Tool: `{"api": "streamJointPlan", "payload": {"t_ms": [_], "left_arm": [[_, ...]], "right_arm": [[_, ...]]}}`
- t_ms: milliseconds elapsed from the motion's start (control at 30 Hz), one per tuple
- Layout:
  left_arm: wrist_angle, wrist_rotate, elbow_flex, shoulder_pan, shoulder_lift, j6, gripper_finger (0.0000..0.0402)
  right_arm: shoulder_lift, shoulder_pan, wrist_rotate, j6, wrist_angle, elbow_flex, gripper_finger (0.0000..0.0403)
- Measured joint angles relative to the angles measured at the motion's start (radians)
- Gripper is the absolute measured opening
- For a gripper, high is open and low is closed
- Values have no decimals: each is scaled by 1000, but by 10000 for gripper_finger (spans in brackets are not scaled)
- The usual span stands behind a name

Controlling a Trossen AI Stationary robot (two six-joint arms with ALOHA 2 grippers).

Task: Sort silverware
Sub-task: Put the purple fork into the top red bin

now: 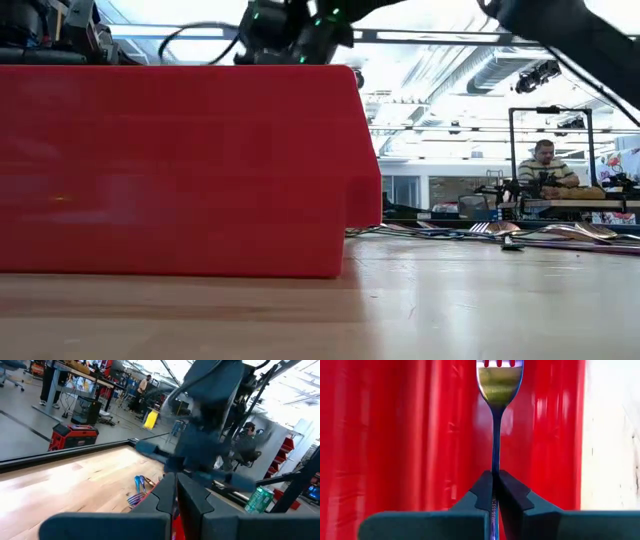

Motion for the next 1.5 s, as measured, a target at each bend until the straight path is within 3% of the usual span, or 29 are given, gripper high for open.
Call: {"api": "streamJointPlan", "payload": {"t_ms": [767, 900, 1133, 1300, 1500], "left_arm": [[-1, 1, 0, 0, 0, -1, 0], [-6, 1, 0, 0, 0, -1, 0], [-6, 22, 0, 0, 0, -3, 0], [-5, 50, 0, 0, 0, -22, 0], [-6, 59, 0, 0, 0, -27, 0]], "right_arm": [[31, -2, 60, -57, -63, 54, 71], [-28, 13, 25, -72, -131, 115, 71], [-247, 70, -7, -19, -278, 57, 71], [-378, 128, 50, 45, -332, -83, 71], [-552, 152, 162, 91, -194, -484, 71]]}}
